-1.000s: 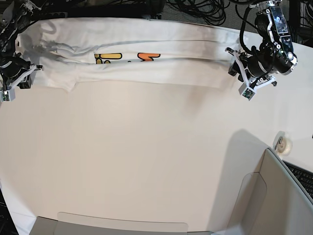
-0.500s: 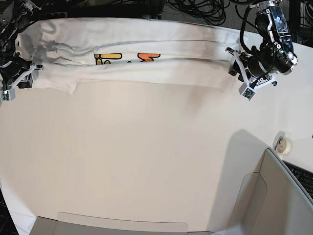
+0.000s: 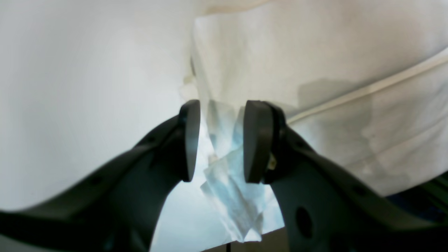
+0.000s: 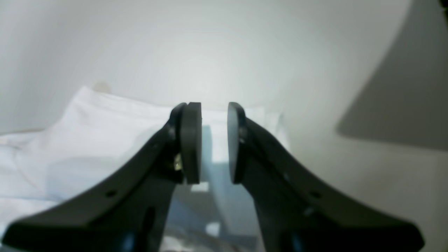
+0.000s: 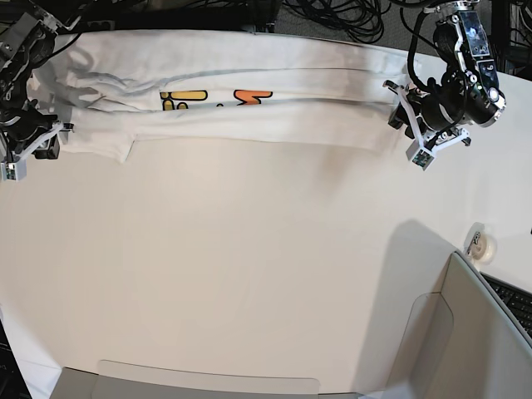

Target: Layout the t-shirt on the table in an organized manner, then fold the t-shirt properly

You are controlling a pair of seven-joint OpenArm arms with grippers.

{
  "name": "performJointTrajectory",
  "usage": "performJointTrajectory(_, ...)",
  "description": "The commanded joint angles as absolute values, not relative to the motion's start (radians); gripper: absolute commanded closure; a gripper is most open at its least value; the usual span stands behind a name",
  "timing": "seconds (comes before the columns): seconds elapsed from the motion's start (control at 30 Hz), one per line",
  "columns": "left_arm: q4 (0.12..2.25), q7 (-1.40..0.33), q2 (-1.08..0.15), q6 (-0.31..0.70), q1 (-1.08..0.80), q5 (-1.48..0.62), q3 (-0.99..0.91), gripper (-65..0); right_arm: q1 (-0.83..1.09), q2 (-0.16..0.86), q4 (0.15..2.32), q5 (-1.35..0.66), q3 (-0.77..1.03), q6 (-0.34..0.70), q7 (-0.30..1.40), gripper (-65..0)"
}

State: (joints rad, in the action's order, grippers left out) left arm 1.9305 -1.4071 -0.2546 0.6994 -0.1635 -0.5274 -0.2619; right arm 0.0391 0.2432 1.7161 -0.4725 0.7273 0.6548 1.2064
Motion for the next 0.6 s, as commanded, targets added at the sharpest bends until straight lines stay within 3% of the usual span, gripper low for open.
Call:
performJointTrajectory(0.0,1.945,-1.396,-0.263,0.698,-0.157,-0.533,-0.263,-21.1,0.016,0.259,1.695,-0.469,0.733,0.647,1.194,-13.7)
performJointTrajectory(0.57,1.945,-1.396,-0.263,0.698,-0.157,-0.533,-0.263,-21.1,-0.03,0.216,1.636,-0.446,0.96,0.653,1.193,-13.7)
